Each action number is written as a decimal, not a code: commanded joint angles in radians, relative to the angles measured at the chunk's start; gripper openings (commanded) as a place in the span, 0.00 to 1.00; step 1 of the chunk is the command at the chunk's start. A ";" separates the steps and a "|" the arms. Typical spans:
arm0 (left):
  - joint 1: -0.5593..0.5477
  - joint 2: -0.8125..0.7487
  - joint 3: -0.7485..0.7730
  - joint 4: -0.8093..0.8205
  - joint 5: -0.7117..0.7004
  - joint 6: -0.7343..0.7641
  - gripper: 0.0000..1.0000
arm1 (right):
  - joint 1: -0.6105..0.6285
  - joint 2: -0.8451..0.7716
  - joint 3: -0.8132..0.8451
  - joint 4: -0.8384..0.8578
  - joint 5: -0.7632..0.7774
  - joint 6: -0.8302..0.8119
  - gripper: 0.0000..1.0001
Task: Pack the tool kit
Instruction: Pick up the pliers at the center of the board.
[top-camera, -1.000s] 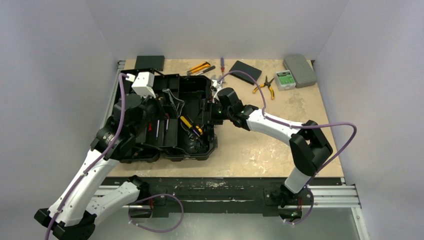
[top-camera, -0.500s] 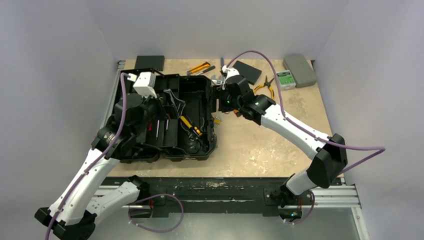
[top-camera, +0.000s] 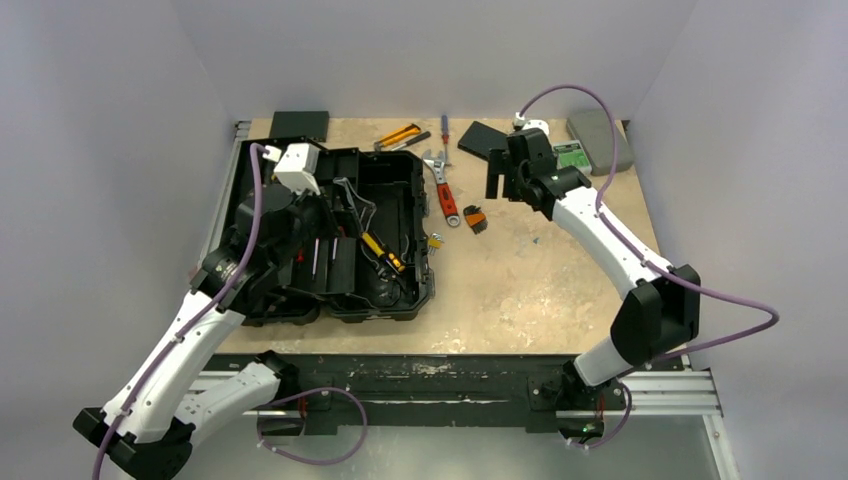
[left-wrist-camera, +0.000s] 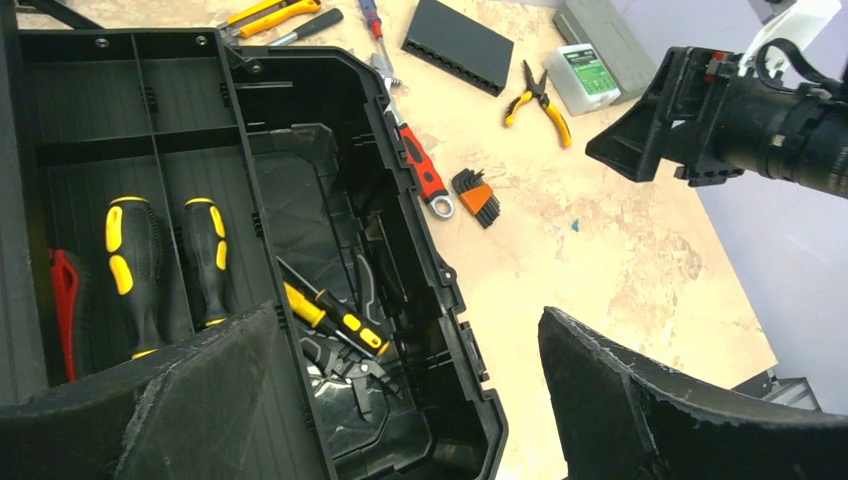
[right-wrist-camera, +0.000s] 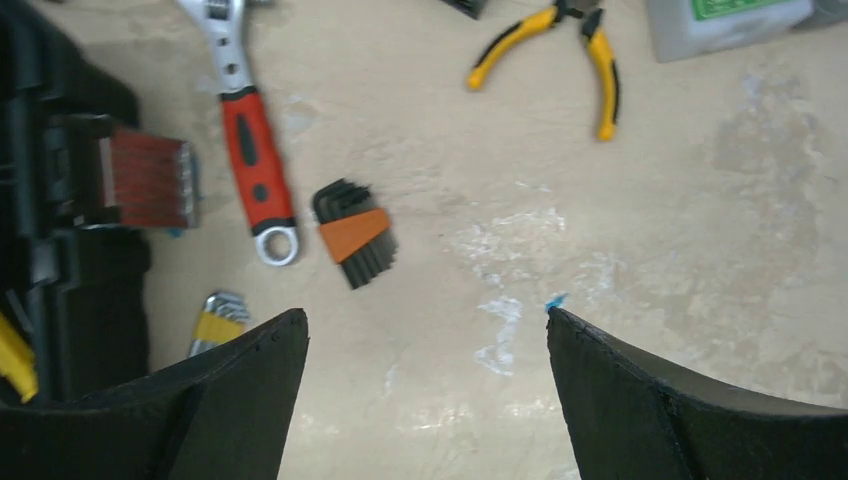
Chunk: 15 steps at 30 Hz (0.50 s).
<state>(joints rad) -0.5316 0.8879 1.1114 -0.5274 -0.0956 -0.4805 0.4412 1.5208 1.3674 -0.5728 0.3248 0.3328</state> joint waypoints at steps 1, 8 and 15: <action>-0.002 0.007 -0.021 0.085 0.032 -0.018 1.00 | -0.076 0.065 0.037 -0.015 0.027 -0.029 0.87; -0.002 0.033 -0.032 0.096 0.047 -0.005 1.00 | -0.184 0.246 0.137 0.000 0.033 -0.021 0.84; -0.003 0.032 -0.041 0.096 0.020 0.020 1.00 | -0.251 0.446 0.291 -0.045 0.163 -0.010 0.77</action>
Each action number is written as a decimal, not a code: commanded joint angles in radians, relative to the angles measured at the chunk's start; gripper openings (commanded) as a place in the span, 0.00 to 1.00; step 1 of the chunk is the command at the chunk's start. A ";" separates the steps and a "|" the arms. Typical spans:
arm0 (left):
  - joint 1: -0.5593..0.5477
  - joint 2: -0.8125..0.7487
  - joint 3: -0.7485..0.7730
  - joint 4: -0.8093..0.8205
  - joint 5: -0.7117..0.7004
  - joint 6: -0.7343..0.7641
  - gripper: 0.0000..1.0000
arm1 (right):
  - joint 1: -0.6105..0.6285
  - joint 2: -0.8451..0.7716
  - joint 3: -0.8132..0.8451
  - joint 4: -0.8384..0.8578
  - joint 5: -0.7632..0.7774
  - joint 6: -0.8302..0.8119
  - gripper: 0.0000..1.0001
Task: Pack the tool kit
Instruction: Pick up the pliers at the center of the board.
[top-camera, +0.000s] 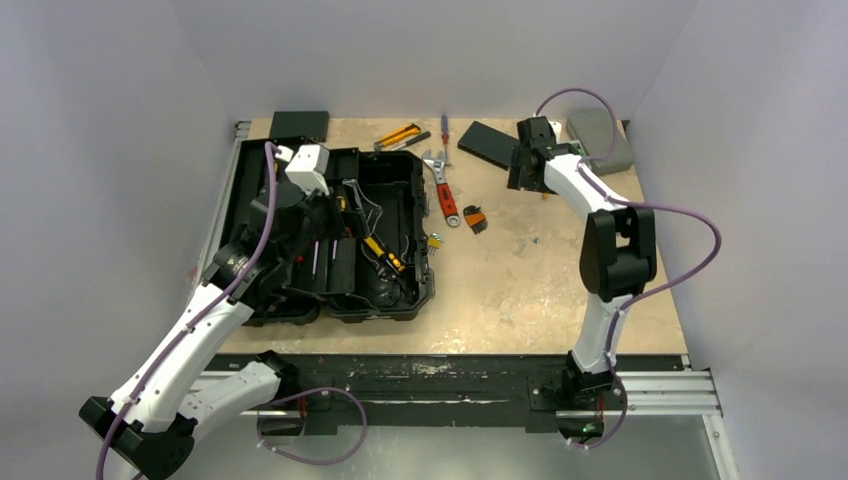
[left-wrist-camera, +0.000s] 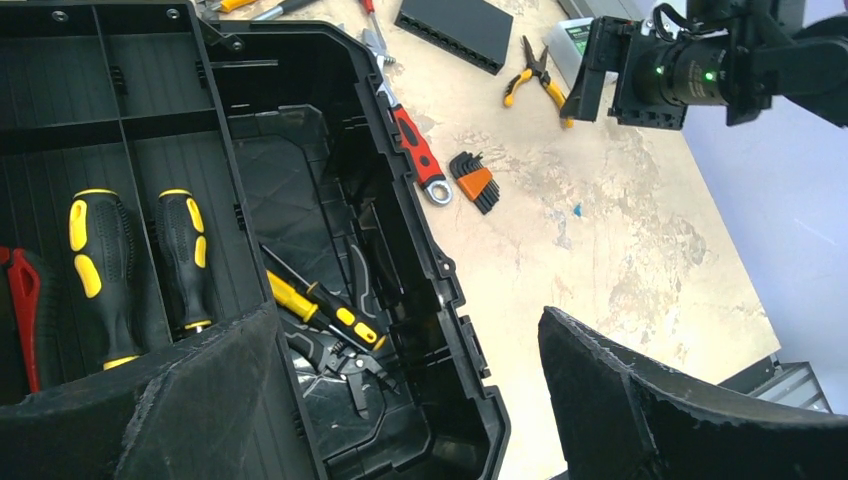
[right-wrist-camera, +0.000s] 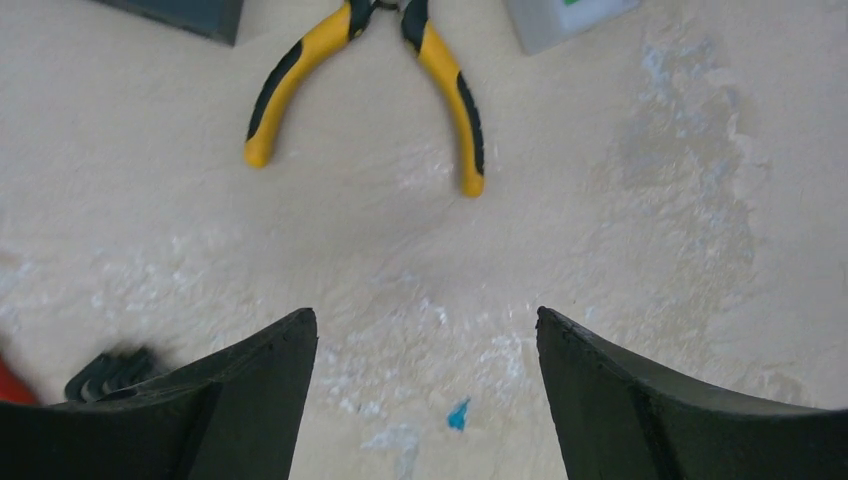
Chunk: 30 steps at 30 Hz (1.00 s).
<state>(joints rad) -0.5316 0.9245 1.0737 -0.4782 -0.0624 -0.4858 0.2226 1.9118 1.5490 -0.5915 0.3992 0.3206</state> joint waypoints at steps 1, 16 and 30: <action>-0.002 -0.001 -0.003 0.045 -0.011 0.027 1.00 | -0.044 0.081 0.136 -0.036 0.081 0.003 0.77; -0.002 0.057 0.041 0.030 0.013 0.041 1.00 | -0.169 0.360 0.340 -0.064 -0.138 0.026 0.69; -0.002 0.058 0.058 0.020 0.020 0.034 1.00 | -0.174 0.315 0.226 -0.028 -0.222 0.034 0.00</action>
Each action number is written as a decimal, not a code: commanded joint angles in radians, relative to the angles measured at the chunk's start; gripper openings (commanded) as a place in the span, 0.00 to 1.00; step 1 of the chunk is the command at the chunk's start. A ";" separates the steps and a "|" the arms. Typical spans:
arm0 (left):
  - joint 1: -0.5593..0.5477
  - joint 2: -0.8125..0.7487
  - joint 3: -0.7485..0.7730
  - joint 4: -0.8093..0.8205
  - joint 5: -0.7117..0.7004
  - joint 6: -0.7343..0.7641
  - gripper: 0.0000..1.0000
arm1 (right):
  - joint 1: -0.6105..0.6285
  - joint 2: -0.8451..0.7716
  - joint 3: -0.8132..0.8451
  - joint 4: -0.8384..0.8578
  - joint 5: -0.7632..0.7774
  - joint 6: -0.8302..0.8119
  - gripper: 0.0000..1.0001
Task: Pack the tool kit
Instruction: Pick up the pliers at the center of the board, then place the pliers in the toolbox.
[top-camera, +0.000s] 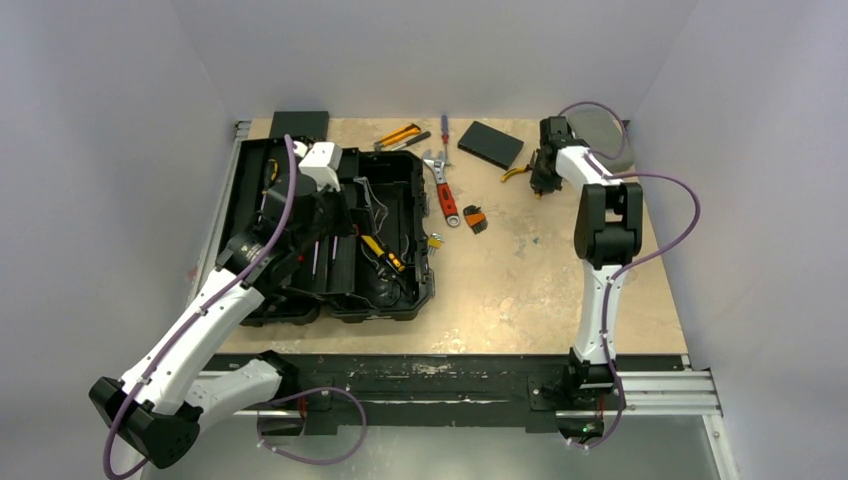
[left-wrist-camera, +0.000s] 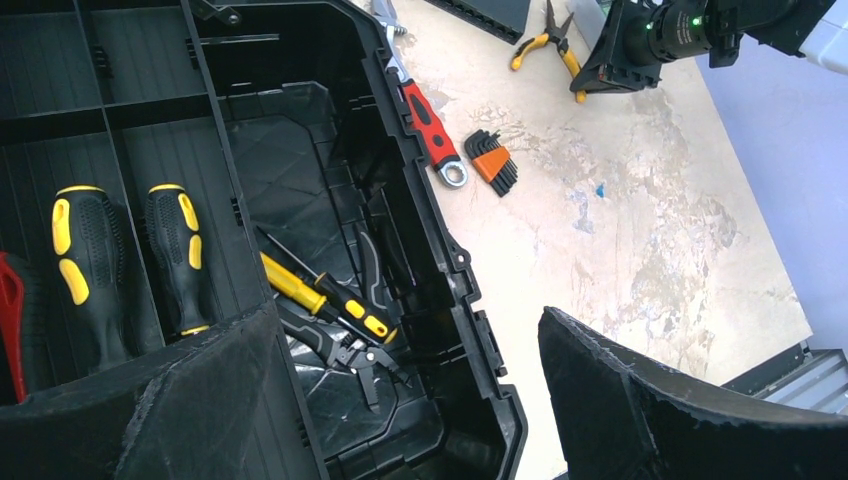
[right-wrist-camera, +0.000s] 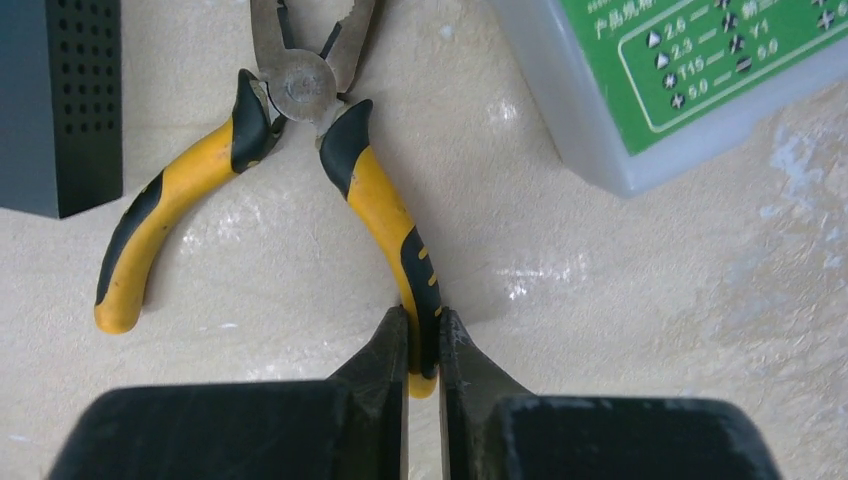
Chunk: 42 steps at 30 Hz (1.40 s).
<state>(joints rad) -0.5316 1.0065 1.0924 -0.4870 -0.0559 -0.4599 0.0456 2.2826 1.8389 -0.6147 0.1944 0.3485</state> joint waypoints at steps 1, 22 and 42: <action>-0.002 -0.027 0.038 0.031 0.020 0.005 1.00 | 0.007 -0.085 -0.089 0.009 -0.023 0.004 0.00; -0.002 -0.069 0.063 0.022 0.195 -0.052 1.00 | 0.248 -0.816 -0.712 0.210 -0.084 0.088 0.00; -0.003 -0.294 0.150 -0.194 0.015 0.008 1.00 | 0.795 -0.698 -0.452 0.029 0.137 0.202 0.00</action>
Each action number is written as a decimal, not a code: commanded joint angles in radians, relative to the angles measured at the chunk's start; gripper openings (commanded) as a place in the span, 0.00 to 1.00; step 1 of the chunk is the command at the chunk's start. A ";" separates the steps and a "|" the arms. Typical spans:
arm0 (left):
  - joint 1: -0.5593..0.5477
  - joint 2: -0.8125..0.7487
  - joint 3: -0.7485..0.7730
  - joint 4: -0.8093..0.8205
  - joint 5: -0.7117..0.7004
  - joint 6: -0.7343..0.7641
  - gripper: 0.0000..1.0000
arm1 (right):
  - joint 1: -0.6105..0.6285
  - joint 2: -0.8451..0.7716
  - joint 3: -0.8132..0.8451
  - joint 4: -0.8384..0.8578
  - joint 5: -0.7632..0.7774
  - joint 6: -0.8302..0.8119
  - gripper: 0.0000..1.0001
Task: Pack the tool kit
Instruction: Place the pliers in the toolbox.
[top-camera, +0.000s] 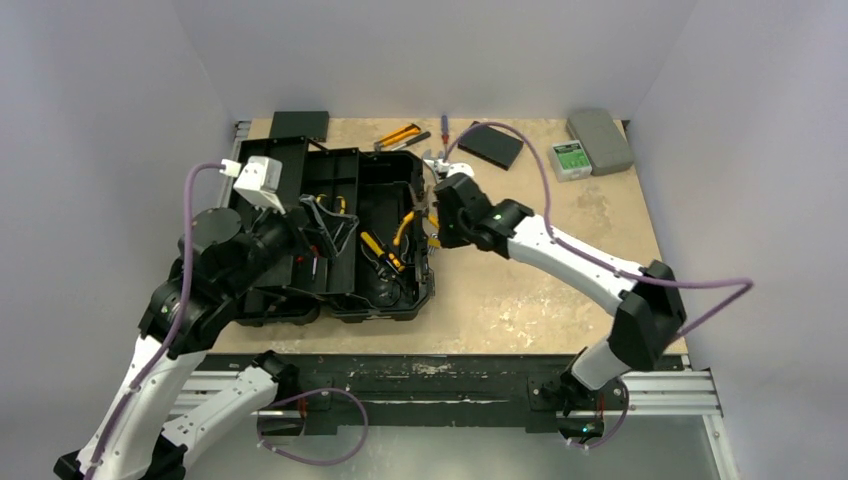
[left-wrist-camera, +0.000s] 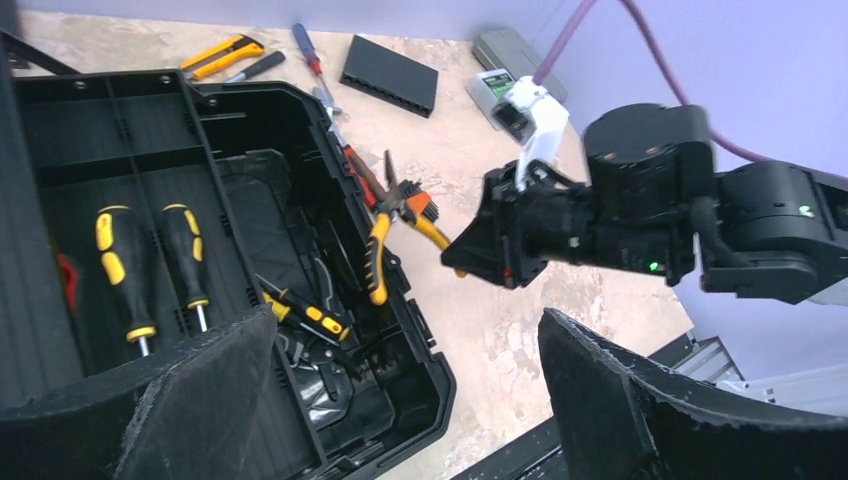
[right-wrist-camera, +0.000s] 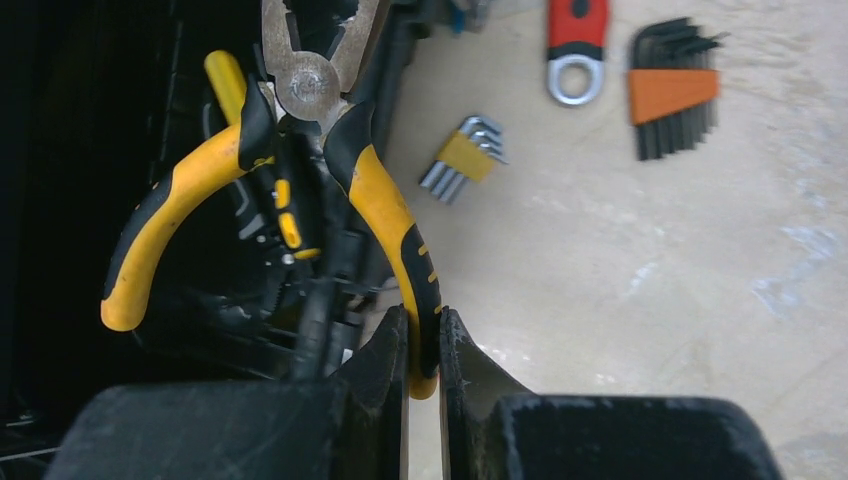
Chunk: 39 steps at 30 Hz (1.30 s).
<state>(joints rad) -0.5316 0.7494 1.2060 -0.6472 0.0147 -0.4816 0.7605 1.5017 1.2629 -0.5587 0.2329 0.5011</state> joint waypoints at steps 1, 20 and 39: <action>-0.003 -0.041 0.039 -0.041 -0.063 0.033 1.00 | 0.109 0.116 0.162 -0.041 0.113 0.055 0.00; -0.002 -0.032 0.052 -0.073 -0.074 0.055 1.00 | 0.244 0.371 0.403 -0.067 0.096 0.030 0.63; -0.002 -0.026 0.043 -0.051 -0.040 0.042 1.00 | 0.243 -0.229 -0.176 0.048 0.215 0.034 0.69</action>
<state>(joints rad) -0.5316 0.7162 1.2270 -0.7277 -0.0486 -0.4503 1.0058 1.3720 1.1923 -0.5182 0.3843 0.5209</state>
